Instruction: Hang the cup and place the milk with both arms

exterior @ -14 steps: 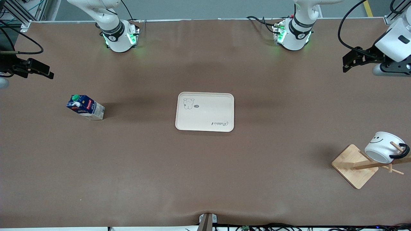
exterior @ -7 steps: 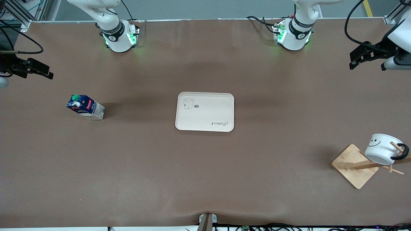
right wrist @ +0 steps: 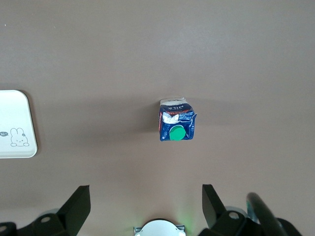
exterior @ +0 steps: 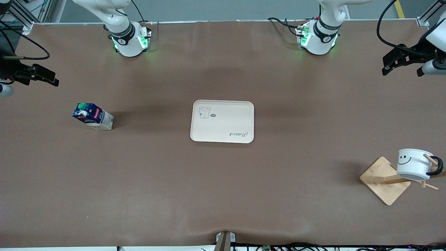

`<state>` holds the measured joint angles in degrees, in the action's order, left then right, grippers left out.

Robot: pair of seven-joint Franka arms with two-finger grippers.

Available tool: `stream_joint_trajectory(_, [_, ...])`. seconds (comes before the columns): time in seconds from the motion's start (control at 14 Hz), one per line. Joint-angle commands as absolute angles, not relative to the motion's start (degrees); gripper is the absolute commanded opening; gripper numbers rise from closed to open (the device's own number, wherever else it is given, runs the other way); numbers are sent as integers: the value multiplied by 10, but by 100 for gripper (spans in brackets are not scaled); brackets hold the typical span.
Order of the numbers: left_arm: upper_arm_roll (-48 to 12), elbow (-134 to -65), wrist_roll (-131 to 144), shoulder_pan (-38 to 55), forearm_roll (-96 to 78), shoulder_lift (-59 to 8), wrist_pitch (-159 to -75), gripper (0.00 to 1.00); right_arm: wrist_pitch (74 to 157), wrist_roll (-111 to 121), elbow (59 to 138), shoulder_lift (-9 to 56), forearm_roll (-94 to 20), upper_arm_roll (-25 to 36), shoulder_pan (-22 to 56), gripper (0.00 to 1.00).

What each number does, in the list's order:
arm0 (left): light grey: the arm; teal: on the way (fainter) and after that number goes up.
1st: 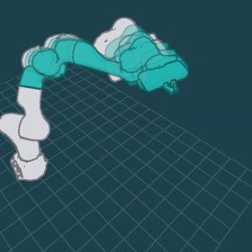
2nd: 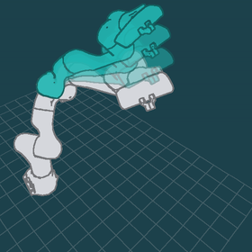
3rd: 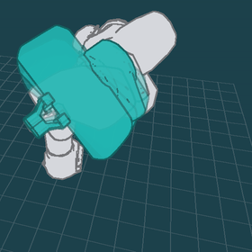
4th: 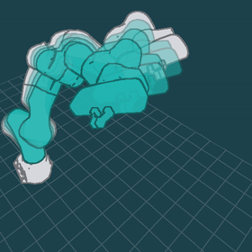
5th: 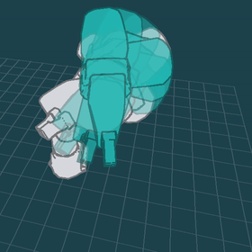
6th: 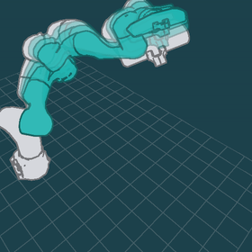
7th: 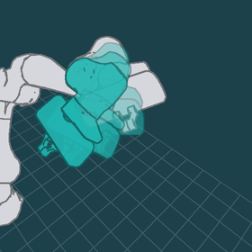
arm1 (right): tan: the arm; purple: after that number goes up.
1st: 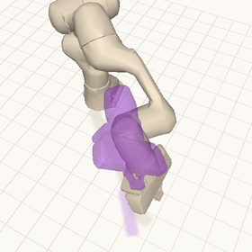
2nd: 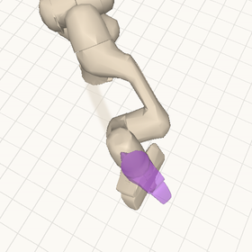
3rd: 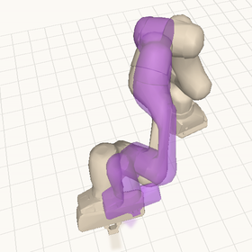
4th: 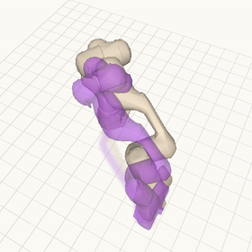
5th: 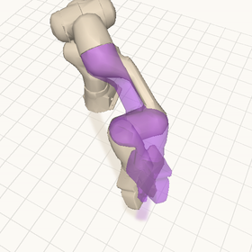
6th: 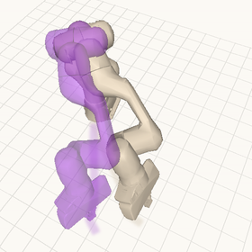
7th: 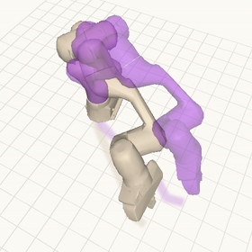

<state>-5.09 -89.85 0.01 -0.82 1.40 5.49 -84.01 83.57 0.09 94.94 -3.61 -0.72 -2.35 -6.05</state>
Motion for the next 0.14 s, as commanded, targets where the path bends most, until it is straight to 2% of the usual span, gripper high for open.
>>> stream_joint_trajectory(0.0, [-49,-885,-3,-11,21,49,-827,100,841,-3,964,-49,4,-23,-57,100])
stream_joint_trajectory(0.07, [-49,-885,0,-10,21,48,-827,100,839,-3,964,-49,4,-23,-57,100])
